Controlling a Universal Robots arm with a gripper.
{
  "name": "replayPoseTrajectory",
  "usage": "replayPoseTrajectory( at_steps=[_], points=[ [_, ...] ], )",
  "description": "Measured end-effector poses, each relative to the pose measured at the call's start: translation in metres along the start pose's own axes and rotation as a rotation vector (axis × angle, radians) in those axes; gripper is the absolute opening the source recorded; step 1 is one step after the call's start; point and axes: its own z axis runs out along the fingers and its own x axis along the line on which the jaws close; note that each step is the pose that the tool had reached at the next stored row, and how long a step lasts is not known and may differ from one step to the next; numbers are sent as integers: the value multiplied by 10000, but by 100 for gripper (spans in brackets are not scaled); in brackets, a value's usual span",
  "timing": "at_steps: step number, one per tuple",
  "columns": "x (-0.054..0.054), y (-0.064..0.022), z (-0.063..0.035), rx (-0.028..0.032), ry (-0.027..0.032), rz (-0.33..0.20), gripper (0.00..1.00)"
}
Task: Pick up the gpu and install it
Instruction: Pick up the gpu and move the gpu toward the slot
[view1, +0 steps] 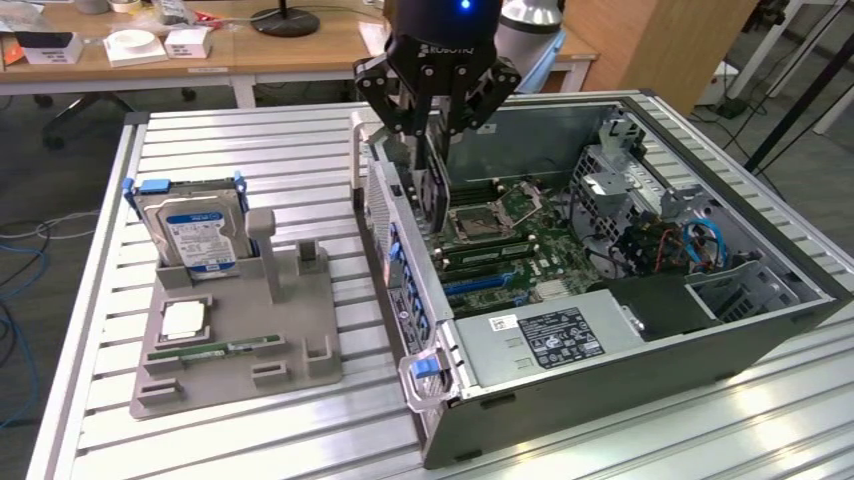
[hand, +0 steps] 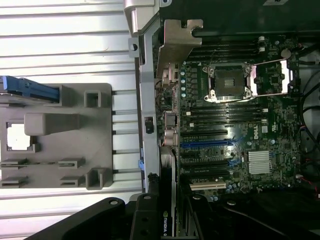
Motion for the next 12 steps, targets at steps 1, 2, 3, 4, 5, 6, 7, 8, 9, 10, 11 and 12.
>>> replayPoseTrajectory(
  at_steps=[1,2,3,4,5,6,7,8,9,10,11,12],
  points=[
    [-10,1,0,1,0,0,26],
    [-20,2,0,1,1,0,26],
    [-29,2,1,0,0,0,26],
    [-39,3,1,1,0,1,26],
    [-48,4,1,0,0,0,26],
    [-58,5,1,1,0,0,26],
    [-68,5,2,0,0,0,26],
    [-78,6,2,1,0,0,26],
    [-87,7,2,0,0,0,26],
    [-96,7,2,0,0,0,26],
    [-105,8,2,1,0,1,26],
    [-114,9,3,1,0,1,26]
  ],
)
